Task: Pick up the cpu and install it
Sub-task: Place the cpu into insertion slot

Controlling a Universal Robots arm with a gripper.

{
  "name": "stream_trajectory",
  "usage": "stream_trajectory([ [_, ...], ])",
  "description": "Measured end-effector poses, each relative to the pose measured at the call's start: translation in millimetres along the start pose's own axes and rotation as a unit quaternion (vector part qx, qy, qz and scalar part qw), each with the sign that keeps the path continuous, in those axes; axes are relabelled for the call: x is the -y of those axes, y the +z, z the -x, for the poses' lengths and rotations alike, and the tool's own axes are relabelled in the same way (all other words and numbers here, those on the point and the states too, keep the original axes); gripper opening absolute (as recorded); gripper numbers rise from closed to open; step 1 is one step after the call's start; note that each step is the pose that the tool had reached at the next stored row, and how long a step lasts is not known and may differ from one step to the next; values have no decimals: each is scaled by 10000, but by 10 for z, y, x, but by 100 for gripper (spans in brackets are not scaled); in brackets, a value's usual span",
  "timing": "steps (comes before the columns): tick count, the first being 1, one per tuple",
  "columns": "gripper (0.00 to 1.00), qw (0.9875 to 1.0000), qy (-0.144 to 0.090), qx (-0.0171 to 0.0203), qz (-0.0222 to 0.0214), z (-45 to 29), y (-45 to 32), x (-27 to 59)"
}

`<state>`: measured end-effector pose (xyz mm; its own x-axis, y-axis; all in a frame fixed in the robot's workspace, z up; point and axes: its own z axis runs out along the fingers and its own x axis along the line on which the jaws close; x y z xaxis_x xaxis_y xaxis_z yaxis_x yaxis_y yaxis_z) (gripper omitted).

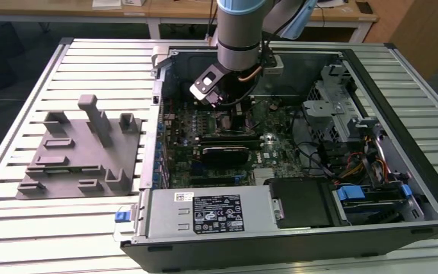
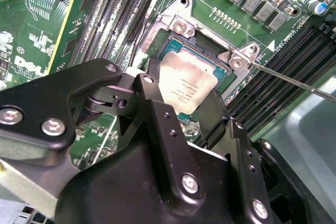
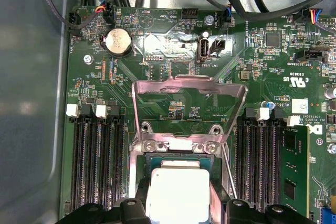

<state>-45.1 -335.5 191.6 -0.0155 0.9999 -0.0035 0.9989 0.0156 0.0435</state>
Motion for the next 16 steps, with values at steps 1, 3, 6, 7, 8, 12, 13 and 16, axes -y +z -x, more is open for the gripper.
stream_trajectory([
  [1,53,10000,0,0,0,0,0,0],
  [3,53,10000,0,1,-1,0,3,0],
  [6,53,10000,0,2,-1,1,4,1],
  [7,53,10000,0,1,-1,1,4,1],
  [8,53,10000,0,1,-1,1,4,1],
  [12,54,10000,0,-16,11,-5,16,-3],
  [13,54,10000,0,-12,8,-4,15,-2],
  [16,59,10000,0,-1,1,-1,7,0],
])
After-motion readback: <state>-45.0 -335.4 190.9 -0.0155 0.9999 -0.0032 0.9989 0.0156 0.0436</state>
